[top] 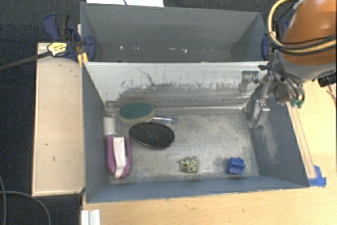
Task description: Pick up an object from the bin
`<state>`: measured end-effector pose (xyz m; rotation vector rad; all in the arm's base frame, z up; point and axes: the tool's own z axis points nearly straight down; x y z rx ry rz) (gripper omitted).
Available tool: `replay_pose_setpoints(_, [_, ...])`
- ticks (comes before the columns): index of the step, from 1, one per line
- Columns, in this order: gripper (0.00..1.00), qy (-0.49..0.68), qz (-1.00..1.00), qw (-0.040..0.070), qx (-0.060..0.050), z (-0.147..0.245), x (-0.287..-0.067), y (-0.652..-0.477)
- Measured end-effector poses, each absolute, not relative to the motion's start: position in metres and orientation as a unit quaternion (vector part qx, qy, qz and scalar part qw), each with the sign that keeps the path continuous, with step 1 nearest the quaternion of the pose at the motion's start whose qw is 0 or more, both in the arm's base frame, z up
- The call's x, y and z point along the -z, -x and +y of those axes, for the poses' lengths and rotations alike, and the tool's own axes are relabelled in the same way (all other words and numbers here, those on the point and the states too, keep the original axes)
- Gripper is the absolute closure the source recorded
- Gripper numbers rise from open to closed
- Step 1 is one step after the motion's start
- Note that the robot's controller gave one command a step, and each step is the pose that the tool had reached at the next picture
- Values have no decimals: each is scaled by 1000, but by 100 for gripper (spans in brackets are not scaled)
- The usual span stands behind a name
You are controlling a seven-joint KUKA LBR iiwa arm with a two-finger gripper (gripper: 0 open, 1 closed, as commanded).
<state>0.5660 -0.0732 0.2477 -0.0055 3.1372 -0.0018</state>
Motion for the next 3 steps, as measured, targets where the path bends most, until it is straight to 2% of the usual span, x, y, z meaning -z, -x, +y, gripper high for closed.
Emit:
replay_pose_setpoints(1, [0, 77, 997, -3, -1, -71, -170, -510])
replay_pose_setpoints(2, [0, 170, 985, 11, 2, -80, -73, -483])
replay_pose_setpoints(3, [100, 172, 985, 3, 1, -81, -74, -479])
